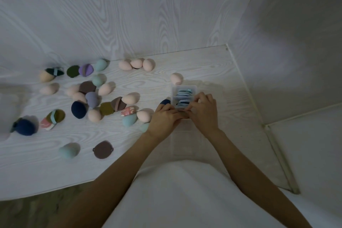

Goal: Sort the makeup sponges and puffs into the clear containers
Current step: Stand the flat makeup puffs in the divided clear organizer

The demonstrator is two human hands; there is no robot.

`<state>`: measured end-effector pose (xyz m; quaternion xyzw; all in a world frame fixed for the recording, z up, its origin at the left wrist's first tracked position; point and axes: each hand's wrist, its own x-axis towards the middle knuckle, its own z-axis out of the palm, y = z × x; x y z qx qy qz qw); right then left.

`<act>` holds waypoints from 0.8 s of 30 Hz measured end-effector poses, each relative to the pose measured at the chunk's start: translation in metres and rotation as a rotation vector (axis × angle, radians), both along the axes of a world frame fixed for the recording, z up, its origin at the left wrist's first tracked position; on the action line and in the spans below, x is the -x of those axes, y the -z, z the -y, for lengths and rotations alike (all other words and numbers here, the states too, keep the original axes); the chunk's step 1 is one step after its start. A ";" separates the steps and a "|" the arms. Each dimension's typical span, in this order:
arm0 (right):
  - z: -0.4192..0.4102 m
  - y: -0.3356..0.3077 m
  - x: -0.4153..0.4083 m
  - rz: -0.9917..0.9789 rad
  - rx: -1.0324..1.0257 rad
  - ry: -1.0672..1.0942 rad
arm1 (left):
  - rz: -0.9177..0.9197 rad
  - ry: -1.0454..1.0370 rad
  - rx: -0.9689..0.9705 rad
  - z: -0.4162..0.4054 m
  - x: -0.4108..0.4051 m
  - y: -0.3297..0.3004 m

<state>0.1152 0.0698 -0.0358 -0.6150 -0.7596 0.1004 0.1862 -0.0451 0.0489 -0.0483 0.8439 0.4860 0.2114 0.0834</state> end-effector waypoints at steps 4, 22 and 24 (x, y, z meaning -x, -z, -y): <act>-0.005 0.005 0.009 0.129 0.093 -0.053 | 0.000 -0.002 0.017 0.002 0.004 0.006; 0.003 0.000 -0.003 0.232 0.219 -0.211 | 0.208 -0.773 0.214 0.009 0.139 0.019; 0.003 0.004 -0.004 0.211 0.162 -0.213 | 0.154 -0.837 0.290 0.003 0.151 0.025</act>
